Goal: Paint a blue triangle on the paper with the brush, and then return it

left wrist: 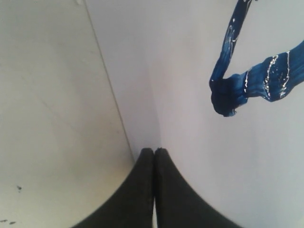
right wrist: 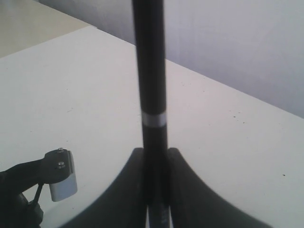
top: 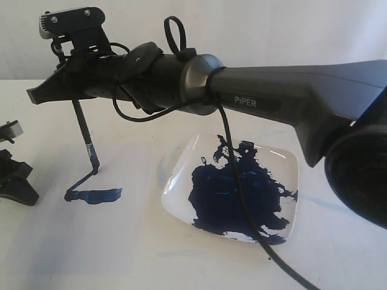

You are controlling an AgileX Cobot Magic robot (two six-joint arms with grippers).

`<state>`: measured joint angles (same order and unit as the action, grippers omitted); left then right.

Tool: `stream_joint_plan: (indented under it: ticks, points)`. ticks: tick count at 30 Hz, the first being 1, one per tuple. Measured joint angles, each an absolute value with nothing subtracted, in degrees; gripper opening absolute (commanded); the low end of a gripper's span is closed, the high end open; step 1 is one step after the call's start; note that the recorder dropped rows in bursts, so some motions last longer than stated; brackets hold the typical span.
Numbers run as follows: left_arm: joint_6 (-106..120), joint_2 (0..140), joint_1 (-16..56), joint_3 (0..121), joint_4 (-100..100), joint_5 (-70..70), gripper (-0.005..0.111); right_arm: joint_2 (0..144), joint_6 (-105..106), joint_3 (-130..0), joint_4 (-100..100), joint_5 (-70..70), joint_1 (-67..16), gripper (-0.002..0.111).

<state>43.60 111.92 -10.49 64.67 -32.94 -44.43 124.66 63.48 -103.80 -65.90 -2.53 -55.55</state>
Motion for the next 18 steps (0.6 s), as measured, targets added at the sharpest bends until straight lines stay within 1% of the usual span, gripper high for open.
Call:
stream_joint_plan:
  ticks: [18]
  points:
    - [43.60,111.92,-10.49,64.67,-32.84,-44.43,0.000,124.76,63.48,-104.05,-65.90,-1.50,-55.55,0.000]
